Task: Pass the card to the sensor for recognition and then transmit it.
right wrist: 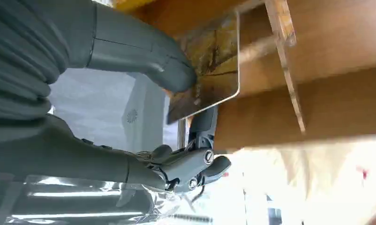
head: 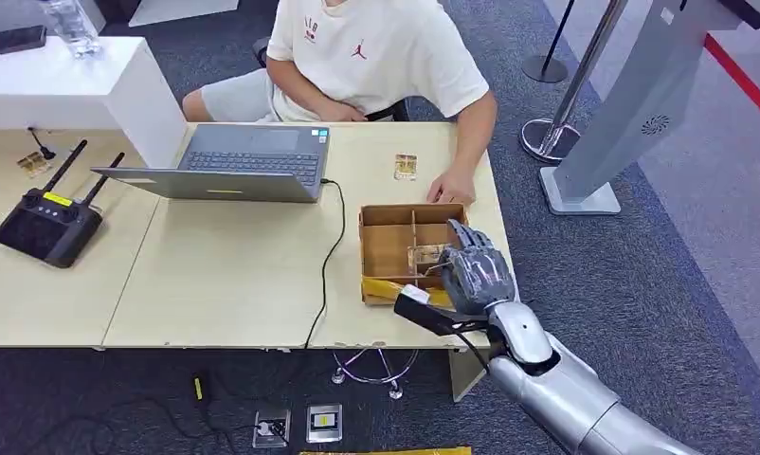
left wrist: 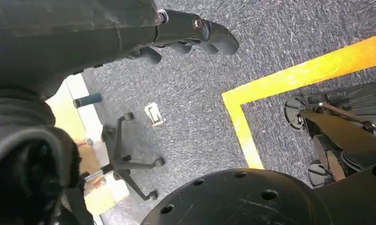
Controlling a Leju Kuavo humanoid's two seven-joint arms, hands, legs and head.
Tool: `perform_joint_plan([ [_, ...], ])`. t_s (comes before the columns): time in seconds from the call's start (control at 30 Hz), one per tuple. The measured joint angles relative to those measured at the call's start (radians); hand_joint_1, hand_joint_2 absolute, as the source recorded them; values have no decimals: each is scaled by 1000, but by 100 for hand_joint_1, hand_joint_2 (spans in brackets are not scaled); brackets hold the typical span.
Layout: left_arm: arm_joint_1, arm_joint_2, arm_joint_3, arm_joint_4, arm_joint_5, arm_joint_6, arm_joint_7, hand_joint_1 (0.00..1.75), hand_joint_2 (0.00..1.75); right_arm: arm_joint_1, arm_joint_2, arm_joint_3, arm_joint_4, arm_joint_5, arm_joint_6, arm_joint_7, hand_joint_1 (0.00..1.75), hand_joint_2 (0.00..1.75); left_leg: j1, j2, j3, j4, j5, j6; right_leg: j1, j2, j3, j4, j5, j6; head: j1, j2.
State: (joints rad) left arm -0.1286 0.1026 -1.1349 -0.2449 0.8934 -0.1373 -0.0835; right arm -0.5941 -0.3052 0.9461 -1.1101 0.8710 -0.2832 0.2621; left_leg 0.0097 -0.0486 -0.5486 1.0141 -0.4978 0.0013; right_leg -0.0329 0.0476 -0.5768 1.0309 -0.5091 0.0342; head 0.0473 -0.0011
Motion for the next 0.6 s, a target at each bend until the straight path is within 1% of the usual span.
perform_joint_plan([
  [0.07,0,-1,-4,0,0,0,0,0,0,-1,2,-1,-8,20,-42,3,175,175,0,0,0,0,0,0,0,0,0,0,0,0,0,0],
  [0.1,0,-1,-7,0,0,0,0,0,0,-2,2,-1,-11,23,-50,3,175,175,0,0,0,0,0,0,0,0,0,0,0,0,0,0],
  [0.47,0,-2,-11,0,1,0,0,0,0,-2,4,-1,-13,29,-55,6,175,175,0,0,0,0,0,0,0,0,0,0,0,0,0,0],
  [0.53,0,-3,-12,0,0,0,0,0,0,-1,4,-1,-13,38,-70,8,175,175,0,0,0,0,0,0,0,0,0,0,0,0,0,0],
  [0.6,0,-3,-14,0,-3,0,0,0,0,-2,4,-5,-28,51,-105,12,175,175,0,0,0,0,0,0,0,0,0,0,0,0,0,0],
])
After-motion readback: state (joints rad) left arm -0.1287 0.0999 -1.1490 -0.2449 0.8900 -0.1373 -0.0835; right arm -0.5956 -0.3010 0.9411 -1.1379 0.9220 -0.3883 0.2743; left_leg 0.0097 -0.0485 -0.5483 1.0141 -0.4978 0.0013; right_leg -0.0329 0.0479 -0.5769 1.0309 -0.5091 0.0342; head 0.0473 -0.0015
